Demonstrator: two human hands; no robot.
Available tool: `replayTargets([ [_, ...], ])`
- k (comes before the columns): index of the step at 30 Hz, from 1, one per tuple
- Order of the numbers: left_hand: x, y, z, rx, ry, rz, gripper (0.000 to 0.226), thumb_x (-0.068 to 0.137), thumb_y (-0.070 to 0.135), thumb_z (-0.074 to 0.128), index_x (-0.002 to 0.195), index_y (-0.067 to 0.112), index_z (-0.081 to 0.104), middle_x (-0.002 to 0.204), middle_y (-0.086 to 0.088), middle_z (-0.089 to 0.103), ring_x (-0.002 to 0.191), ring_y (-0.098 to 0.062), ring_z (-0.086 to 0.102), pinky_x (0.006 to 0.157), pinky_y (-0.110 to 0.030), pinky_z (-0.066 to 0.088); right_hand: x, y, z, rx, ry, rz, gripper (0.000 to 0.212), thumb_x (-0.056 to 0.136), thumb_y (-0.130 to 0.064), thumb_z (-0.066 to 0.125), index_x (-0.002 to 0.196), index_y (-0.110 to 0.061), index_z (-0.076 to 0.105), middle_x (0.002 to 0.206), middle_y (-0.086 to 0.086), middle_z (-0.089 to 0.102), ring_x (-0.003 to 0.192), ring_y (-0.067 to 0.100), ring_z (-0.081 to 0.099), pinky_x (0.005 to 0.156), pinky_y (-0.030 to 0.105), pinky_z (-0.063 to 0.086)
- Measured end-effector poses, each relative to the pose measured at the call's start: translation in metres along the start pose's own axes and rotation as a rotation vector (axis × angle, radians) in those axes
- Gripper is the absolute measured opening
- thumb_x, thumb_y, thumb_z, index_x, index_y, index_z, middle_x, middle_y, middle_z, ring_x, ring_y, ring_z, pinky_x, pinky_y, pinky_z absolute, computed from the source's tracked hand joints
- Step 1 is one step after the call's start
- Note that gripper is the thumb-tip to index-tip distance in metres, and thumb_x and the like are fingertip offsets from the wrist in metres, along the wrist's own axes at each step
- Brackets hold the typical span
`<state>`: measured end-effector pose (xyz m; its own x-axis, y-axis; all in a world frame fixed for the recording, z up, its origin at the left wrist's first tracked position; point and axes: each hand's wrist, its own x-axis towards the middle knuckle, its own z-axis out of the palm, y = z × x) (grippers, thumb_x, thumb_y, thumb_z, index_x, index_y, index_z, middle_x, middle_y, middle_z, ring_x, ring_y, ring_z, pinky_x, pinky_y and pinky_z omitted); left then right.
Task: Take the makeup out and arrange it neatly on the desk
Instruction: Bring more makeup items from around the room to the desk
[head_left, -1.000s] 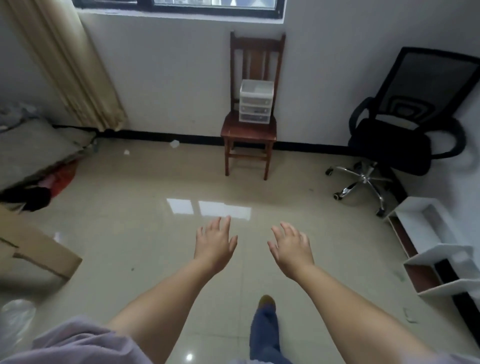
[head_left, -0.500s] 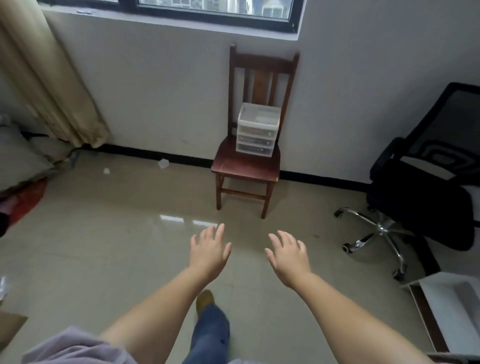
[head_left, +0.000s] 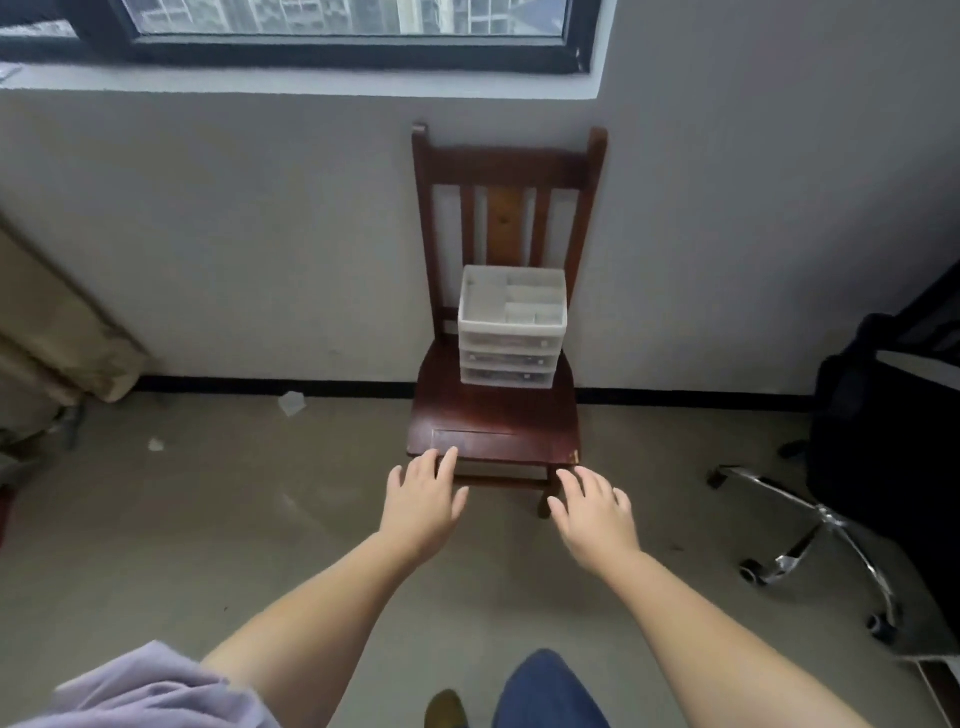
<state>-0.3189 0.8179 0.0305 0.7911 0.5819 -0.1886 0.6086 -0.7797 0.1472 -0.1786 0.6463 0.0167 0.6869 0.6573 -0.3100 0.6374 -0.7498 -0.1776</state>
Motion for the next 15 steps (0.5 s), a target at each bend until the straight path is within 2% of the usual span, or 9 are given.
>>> replayTargets([
  [4, 0.086, -0.007, 0.006, -0.014, -0.021, 0.001, 0.057, 0.098, 0.044, 0.032, 0.149, 0.021, 0.019, 0.15, -0.003, 0.029, 0.138, -0.019, 0.028, 0.112, -0.039, 0.021, 0.09, -0.001, -0.008, 0.097, -0.051, 0.035, 0.05, 0.1, -0.043, 0.027, 0.147, -0.023, 0.025, 0.153, 0.002, 0.025, 0.141, 0.02, 0.022, 0.112, 0.038, 0.022],
  [8, 0.184, -0.005, 0.017, -0.043, -0.046, -0.023, 0.058, 0.098, 0.044, 0.032, 0.149, 0.021, 0.017, 0.153, -0.004, 0.025, 0.141, -0.018, 0.024, 0.114, -0.039, 0.02, 0.192, -0.003, -0.014, 0.405, -0.111, 0.089, 0.046, 0.1, -0.039, 0.03, 0.142, -0.02, 0.033, 0.144, 0.004, 0.039, 0.13, 0.024, 0.039, 0.104, 0.043, 0.037],
  [15, 0.313, 0.006, 0.044, -0.107, 0.025, 0.02, 0.06, 0.092, 0.033, 0.051, 0.144, 0.011, 0.033, 0.147, -0.011, 0.038, 0.137, -0.025, 0.034, 0.11, -0.047, 0.028, 0.334, -0.005, 0.0, 0.584, -0.158, 0.106, 0.044, 0.1, -0.034, 0.035, 0.14, -0.016, 0.036, 0.142, 0.009, 0.042, 0.128, 0.027, 0.042, 0.103, 0.041, 0.038],
])
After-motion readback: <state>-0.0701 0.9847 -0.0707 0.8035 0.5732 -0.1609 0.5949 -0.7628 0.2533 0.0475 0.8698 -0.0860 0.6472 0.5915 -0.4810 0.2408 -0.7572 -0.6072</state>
